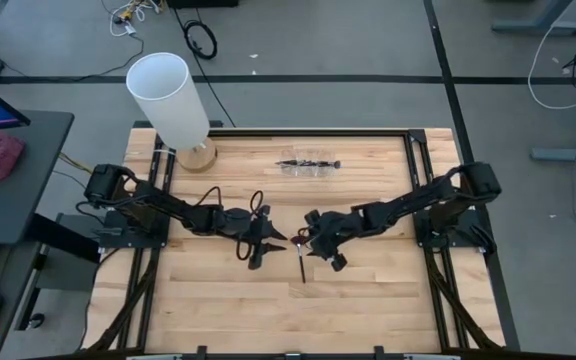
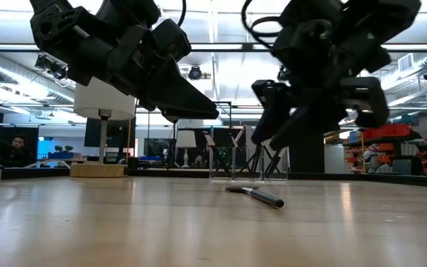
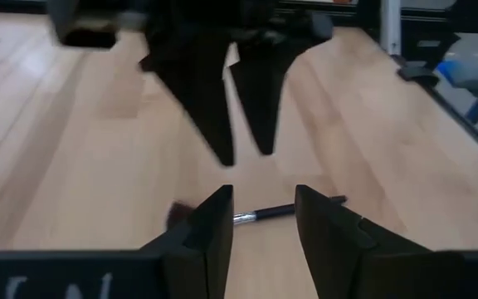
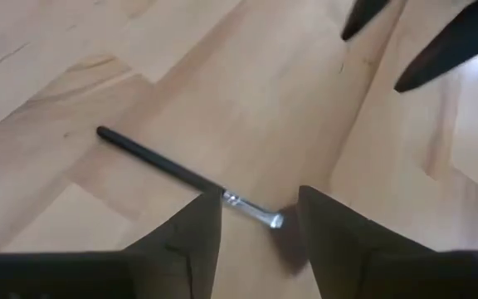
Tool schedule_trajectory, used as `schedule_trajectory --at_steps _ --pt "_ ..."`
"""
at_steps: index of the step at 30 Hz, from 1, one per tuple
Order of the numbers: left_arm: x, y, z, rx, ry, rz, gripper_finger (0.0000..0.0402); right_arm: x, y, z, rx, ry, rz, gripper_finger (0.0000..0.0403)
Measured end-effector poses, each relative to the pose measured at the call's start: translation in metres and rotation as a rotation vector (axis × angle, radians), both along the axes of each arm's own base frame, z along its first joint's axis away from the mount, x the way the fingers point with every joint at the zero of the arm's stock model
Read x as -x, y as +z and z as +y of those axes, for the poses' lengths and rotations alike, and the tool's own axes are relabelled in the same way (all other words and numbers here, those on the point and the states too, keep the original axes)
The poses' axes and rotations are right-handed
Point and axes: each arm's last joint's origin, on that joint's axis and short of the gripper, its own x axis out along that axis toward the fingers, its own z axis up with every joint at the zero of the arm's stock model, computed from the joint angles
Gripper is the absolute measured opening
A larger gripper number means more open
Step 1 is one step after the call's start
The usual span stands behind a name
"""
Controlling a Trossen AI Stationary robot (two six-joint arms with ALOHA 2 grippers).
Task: Pick & Place Makeup Supplies
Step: Put the makeup brush into the transparent organizer
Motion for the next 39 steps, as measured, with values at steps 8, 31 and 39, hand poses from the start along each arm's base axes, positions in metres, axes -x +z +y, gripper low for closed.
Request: schedule_trajectory --at_steps 8,31,39 --pt "0.006 0.020 -0.008 0.008 -0.043 -0.065 0.0135 -0.021 -0.002 -0.006 -0.080 0.106 0.008 0.0165" --pt "0.011 0.031 -0.012 -0.019 -0.059 -0.092 0.0135 -0.039 -0.052 -0.016 -0.022 0.205 0.119 0.0165" --pt "0.011 0.031 -0.012 -0.020 -0.059 -0.088 0.0135 -0.038 -0.053 -0.017 -0.042 0.206 0.136 0.0127"
